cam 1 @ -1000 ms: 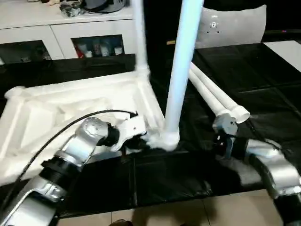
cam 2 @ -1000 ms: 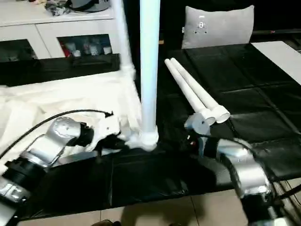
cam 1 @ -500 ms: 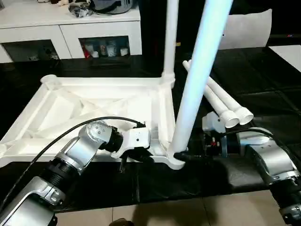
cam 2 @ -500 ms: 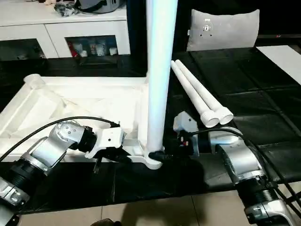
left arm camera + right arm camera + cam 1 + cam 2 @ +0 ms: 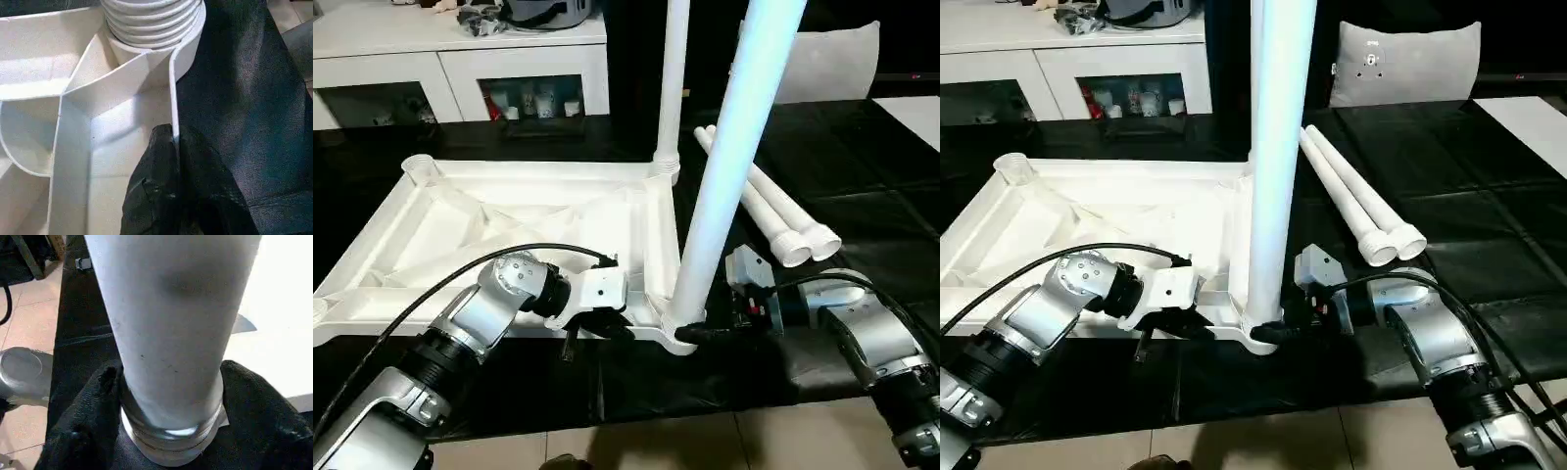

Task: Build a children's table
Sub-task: Rotate leg to tighten

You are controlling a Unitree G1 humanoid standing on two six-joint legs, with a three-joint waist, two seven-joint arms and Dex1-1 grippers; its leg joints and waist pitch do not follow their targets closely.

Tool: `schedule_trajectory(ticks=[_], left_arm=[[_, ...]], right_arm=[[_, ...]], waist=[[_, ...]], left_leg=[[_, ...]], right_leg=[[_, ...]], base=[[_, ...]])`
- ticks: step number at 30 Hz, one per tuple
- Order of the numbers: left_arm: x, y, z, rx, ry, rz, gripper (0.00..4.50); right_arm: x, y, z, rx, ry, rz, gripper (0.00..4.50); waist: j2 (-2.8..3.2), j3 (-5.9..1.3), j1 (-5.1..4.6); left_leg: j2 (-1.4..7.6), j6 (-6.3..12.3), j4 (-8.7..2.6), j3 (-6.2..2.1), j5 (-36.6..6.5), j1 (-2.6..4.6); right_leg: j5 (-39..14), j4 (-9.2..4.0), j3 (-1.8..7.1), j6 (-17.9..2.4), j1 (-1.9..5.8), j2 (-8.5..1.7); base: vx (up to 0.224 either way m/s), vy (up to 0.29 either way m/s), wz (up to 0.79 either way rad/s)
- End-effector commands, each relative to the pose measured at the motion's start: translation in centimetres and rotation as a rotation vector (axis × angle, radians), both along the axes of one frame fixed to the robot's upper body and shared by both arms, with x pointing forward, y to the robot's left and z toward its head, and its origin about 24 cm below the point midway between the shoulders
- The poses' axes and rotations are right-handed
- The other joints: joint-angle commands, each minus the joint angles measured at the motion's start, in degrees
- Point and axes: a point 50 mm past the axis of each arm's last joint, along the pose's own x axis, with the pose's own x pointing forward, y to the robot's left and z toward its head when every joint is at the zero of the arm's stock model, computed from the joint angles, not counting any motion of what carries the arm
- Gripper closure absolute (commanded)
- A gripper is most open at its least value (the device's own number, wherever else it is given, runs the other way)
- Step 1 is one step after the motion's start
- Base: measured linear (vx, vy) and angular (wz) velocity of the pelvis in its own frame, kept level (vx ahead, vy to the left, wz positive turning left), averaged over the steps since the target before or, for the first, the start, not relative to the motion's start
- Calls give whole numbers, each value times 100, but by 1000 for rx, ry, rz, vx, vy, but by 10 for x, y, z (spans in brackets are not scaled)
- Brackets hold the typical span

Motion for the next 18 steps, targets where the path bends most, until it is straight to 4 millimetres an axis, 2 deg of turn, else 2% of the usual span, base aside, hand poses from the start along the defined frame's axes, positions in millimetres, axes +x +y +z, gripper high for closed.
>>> schedule_trajectory(ticks=[1,9,10,13,15,17,18], left_arm=[[-1,-4,3,8,-8,-53,450],[1,-3,4,-19,5,-15,450],[3,-5,5,-63,25,35,450],[6,-12,8,-128,42,141,450],[8,-15,9,-147,41,183,450],[12,-21,11,-177,41,250,450],[13,-24,12,-190,40,273,450]], right_arm=[[1,1,-1,-16,5,12,176],[-3,5,-6,-7,29,23,181],[-7,10,-10,31,69,-6,181],[-15,20,-19,114,142,-108,182],[-18,24,-24,127,158,-154,182],[-19,30,-34,125,161,-237,183],[-19,32,-37,122,161,-269,183]], waist=[[-61,-429,-22],[-56,-437,-31],[-36,-437,-27],[-43,-430,-14],[-53,-406,-43],[-44,-339,-85],[-40,-298,-126]], left_leg=[[346,369,-397,-105,-1279,165],[342,359,-393,-109,-1278,162],[342,354,-391,-112,-1292,165],[354,355,-406,-111,-1285,179],[335,275,-427,-119,-1530,181],[328,99,-454,-132,-2006,220],[317,-69,-465,-157,-2416,266]], right_leg=[[-1294,-373,291,-1293,256,-358],[-1183,-357,286,-1339,269,-353],[-1185,-356,287,-1345,266,-355],[-1148,-364,291,-1362,258,-351],[-1534,-400,279,-1296,257,-358],[-2295,-479,272,-1116,223,-370],[-2886,-541,250,-939,196,-374]], base=[[0,0,0],[0,0,0],[0,0,0],[0,0,0],[0,0,0],[0,0,0],[0,0,0]])
